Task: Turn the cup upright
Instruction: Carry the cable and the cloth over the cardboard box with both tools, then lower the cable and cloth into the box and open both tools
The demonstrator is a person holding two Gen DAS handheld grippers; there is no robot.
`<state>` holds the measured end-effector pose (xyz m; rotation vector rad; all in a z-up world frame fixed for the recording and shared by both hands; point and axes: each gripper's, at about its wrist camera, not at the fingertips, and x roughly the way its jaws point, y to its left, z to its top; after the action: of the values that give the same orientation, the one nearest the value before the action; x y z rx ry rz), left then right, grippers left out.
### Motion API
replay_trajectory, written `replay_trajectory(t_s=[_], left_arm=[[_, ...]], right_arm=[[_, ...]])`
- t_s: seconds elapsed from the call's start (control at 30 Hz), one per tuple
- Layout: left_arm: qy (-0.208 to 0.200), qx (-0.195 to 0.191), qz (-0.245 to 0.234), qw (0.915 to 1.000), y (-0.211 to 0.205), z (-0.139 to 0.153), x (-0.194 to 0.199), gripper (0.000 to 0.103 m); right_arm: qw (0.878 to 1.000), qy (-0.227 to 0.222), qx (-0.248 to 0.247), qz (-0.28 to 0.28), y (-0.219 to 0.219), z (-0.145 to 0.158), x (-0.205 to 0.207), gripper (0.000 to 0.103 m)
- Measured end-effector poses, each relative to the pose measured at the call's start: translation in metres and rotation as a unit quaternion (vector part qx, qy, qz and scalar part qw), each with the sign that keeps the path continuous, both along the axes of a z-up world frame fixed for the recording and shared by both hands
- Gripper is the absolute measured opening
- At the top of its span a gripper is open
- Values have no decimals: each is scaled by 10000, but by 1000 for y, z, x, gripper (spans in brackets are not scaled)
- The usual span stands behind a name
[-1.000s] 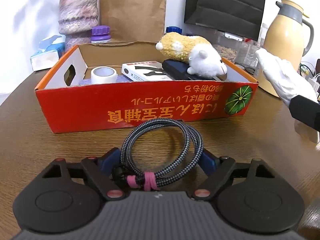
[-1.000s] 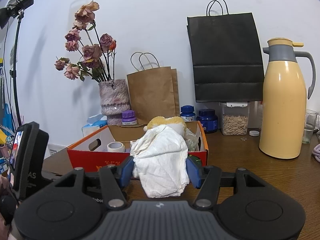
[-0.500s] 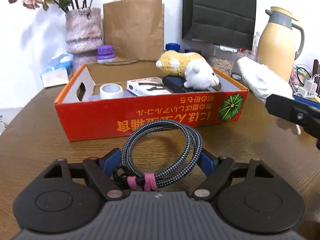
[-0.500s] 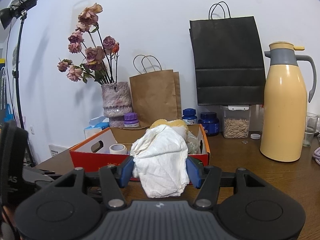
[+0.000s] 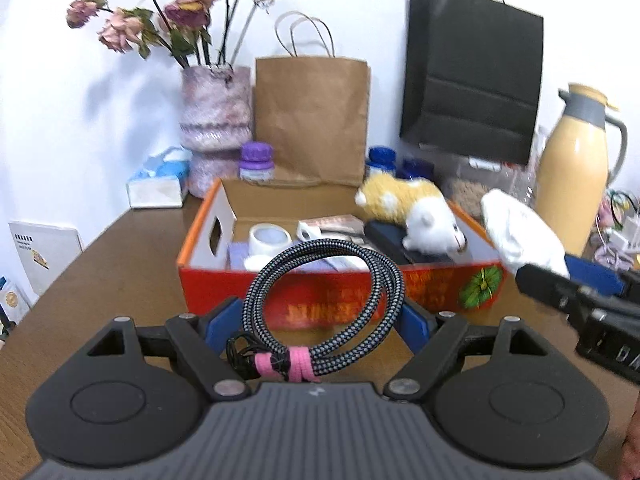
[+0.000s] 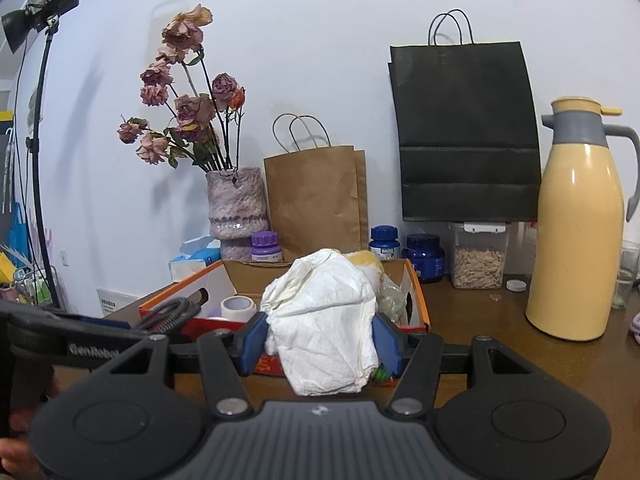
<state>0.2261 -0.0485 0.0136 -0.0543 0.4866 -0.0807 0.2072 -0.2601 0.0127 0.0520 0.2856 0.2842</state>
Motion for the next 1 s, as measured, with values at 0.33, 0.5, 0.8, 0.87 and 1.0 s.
replay_trajectory(t_s=[0.33,0.5,0.8,0.87,1.0], left_arm=[[-388,-158,296,9987,13,29,31,82],[-501,-235,375,9978,17,35,53,82],[-450,-216,385,9980,22,29,98,82],[-453,-174,382,9981,22,28,107,82],[-437,-81,366,9983,23,24,125,82]], right_arm=[[9999,-22,-99,29,26,9,36,56],[9998,-39,-174,27,38,9,60,56],[9994,-27,-332,71,52,5,106,56],[9992,-16,-381,104,56,4,115,56],[9987,-32,-493,158,64,2,133,57]])
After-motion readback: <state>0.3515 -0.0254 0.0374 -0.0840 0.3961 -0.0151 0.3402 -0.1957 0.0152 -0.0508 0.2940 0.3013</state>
